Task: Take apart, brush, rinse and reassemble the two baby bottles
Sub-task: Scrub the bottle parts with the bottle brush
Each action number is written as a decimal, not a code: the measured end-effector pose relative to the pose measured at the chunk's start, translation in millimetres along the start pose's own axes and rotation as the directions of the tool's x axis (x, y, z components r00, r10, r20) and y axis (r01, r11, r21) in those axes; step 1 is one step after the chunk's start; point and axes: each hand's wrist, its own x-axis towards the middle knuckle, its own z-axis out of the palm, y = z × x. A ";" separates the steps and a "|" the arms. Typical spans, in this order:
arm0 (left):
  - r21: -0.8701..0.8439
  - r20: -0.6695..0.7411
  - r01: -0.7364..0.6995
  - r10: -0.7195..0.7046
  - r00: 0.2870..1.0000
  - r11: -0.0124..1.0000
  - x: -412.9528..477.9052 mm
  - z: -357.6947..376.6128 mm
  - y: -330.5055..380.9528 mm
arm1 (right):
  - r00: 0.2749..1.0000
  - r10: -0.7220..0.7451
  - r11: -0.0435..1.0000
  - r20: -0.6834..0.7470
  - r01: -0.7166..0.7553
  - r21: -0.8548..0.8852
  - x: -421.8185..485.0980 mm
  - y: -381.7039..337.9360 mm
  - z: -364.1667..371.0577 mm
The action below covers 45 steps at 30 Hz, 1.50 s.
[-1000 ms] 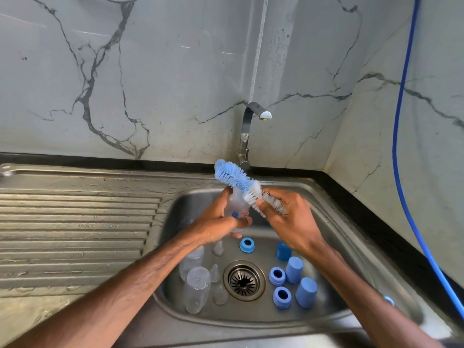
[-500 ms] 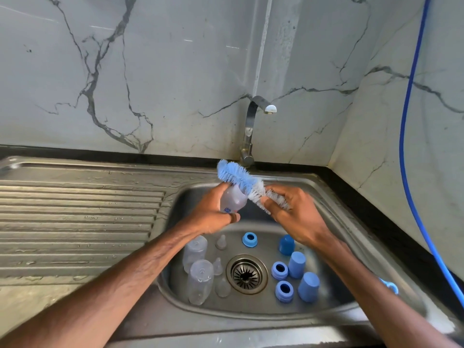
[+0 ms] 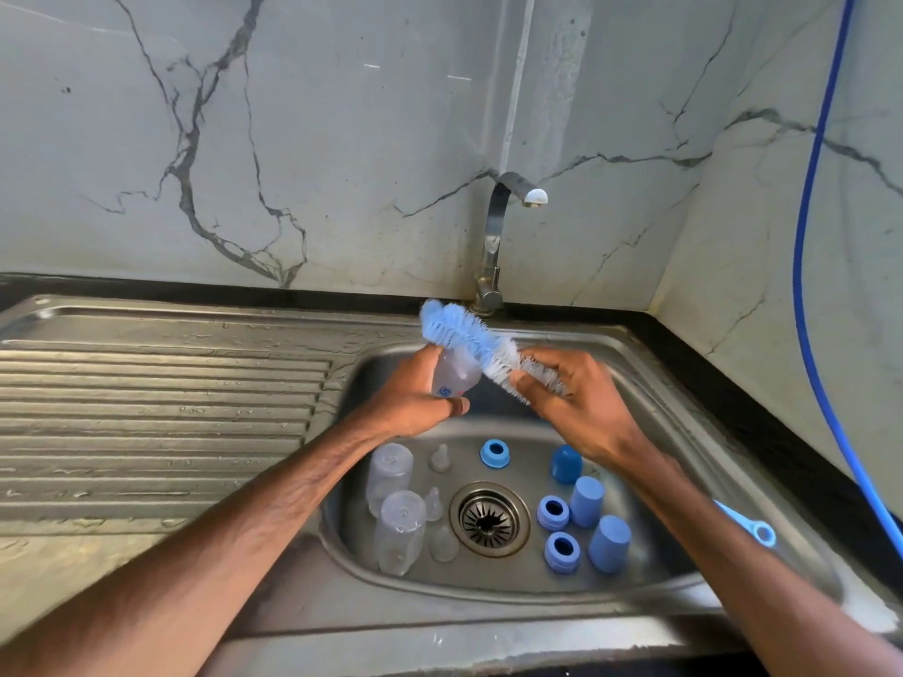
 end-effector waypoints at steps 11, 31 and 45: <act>0.314 -0.004 -0.089 0.095 0.995 0.945 -0.2 -33.1 -16.6 | 0.983 0.172 0.961 -0.067 -0.182 -0.206 10.3 29.1 7.5; 0.858 0.159 0.089 -0.427 0.890 0.505 59.5 14.2 -39.5 | 0.994 0.110 0.972 0.024 -0.103 -0.210 14.6 38.3 21.2; 0.887 0.138 0.068 -0.403 0.905 0.457 61.5 21.0 -54.5 | 0.996 0.083 0.976 0.021 -0.077 -0.202 13.7 36.3 20.9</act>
